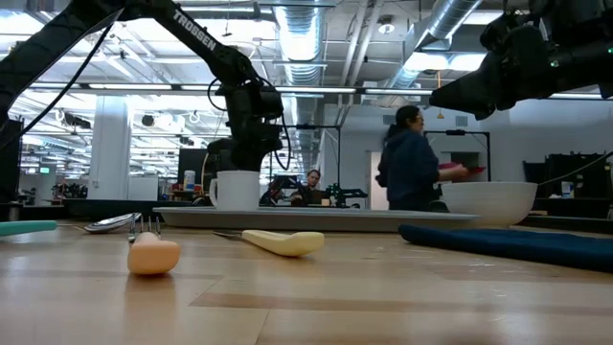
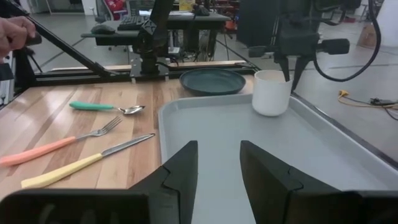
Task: Set up tray
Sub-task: Put the white mug at the top left of the gray serving tray, then put the black plate at the bottom of the white mug on the gray serving tray
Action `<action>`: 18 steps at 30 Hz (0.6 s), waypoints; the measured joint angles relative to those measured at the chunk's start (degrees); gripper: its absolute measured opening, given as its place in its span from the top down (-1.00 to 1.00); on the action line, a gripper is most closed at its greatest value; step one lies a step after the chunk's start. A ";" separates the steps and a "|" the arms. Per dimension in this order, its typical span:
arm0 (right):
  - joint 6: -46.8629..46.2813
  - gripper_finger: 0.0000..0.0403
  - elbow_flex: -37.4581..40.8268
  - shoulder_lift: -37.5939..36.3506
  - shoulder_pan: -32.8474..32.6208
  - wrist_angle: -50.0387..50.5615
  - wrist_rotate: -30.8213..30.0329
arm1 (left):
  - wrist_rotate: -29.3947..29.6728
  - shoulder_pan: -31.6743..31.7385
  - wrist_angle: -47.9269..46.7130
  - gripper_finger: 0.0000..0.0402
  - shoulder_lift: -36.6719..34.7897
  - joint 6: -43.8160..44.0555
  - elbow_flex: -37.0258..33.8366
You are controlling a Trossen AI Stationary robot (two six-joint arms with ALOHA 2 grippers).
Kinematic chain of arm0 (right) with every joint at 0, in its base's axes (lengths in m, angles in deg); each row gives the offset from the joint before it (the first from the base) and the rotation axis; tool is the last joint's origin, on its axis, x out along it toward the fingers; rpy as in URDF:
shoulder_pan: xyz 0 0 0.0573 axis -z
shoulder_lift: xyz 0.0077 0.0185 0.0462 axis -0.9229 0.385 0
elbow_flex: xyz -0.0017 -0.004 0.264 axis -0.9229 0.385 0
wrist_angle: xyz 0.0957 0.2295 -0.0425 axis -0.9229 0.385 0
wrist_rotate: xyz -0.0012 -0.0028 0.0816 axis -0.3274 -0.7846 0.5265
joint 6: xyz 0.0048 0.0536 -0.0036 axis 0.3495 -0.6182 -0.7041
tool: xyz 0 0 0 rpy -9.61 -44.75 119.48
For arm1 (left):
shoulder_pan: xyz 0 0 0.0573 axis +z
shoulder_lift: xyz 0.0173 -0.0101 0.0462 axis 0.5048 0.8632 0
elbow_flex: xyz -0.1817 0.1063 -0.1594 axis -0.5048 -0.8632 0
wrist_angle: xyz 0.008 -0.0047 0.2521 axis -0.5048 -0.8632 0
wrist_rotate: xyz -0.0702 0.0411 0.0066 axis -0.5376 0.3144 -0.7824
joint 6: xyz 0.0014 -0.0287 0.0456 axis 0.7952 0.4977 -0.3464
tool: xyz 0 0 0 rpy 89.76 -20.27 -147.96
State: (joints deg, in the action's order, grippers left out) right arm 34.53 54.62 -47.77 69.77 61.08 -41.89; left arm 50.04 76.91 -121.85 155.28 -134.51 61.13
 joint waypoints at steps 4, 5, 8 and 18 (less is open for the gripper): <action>0.01 0.44 0.00 0.00 0.00 0.02 0.03 | 1.54 0.00 0.26 0.79 0.00 0.77 0.00; -0.01 0.44 0.00 0.00 0.00 0.02 0.03 | 1.55 0.00 0.36 0.78 0.00 1.14 0.00; -0.01 0.44 0.00 0.00 0.00 0.02 0.05 | 1.63 0.00 0.27 0.76 0.00 1.60 0.03; -0.49 0.44 0.00 0.00 0.00 0.02 0.07 | 2.49 -0.07 -0.52 0.61 0.00 5.97 1.98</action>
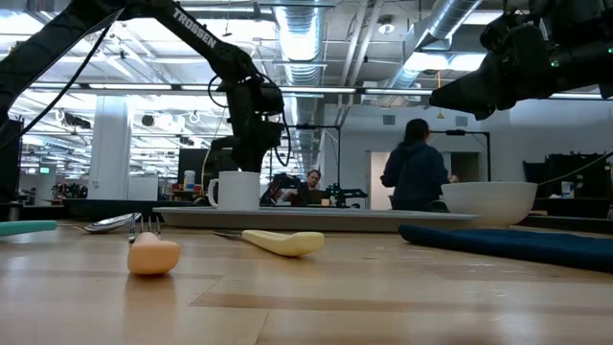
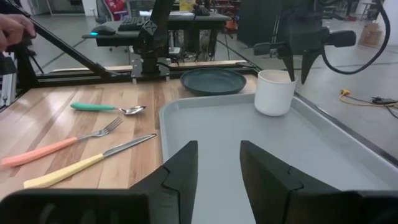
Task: Set up tray
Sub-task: Put the black plate at the bottom of the white mug on the gray serving tray
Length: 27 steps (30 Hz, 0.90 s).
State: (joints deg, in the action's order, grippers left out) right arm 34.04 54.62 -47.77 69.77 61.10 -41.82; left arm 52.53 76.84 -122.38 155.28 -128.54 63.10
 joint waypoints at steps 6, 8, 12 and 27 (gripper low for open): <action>0.02 0.44 0.00 0.00 0.00 0.19 0.10 | 2.08 0.00 -3.08 0.51 0.00 0.32 0.32; 0.02 0.44 0.00 0.00 0.00 0.17 0.11 | 3.98 0.00 -4.02 0.49 -0.02 0.61 0.32; 0.02 0.44 0.00 0.00 0.00 0.17 0.11 | 7.27 -0.37 -5.32 0.47 -0.07 1.02 0.32; 0.05 0.44 0.00 0.01 0.00 0.13 0.15 | 13.89 -2.43 -8.18 0.46 -5.50 1.55 0.41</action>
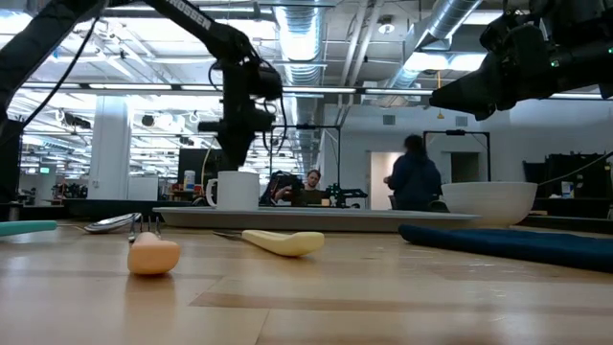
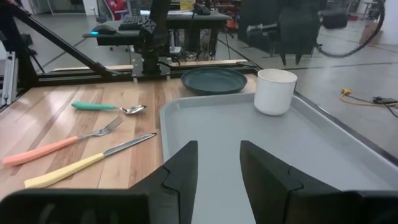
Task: Set up tray
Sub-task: Put the black plate at the bottom of the white mug on the gray serving tray
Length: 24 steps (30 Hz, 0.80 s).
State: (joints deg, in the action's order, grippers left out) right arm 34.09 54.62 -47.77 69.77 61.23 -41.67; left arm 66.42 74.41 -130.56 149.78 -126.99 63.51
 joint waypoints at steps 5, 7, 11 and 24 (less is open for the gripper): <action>0.02 0.44 0.00 0.01 0.00 -0.02 -0.01 | 1.13 -1.06 -1.92 0.46 -5.78 3.88 0.00; 0.05 0.44 0.00 -0.01 0.00 -0.07 -0.01 | 2.83 -2.34 -3.41 0.46 -8.32 9.03 0.00; 0.06 0.44 0.00 0.00 0.00 -0.15 -0.02 | 8.81 -6.50 -9.95 0.47 -12.85 26.74 0.04; -0.01 0.44 0.00 0.01 -0.02 -0.17 0.00 | -1.19 -18.93 -25.78 0.47 -23.51 64.70 -12.09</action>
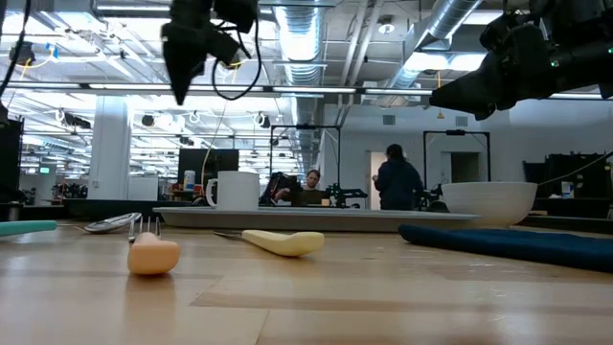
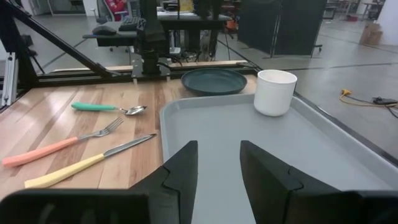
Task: Set up tray
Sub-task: Put the black plate at the bottom of the white mug on the gray serving tray
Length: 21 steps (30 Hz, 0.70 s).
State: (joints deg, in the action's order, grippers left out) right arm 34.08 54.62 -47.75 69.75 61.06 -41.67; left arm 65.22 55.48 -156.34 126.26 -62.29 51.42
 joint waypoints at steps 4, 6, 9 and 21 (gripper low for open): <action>0.00 0.44 0.00 0.00 0.00 0.04 0.00 | 0.76 -3.91 3.41 0.47 -4.70 4.86 -9.67; 0.00 0.44 0.00 0.00 0.00 0.07 0.00 | 0.82 -6.18 7.17 0.47 -7.63 6.45 -15.14; 0.00 0.44 0.00 0.00 0.00 0.11 0.00 | 0.12 -9.77 13.35 0.47 -11.94 6.01 -23.76; 0.46 0.44 0.00 0.00 0.00 0.04 0.00 | 1.25 -9.77 35.80 0.47 -19.69 7.62 -45.18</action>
State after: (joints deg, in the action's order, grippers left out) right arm 34.54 54.62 -47.75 69.75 61.09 -41.67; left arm 66.47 45.71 -120.54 106.58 -54.67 6.25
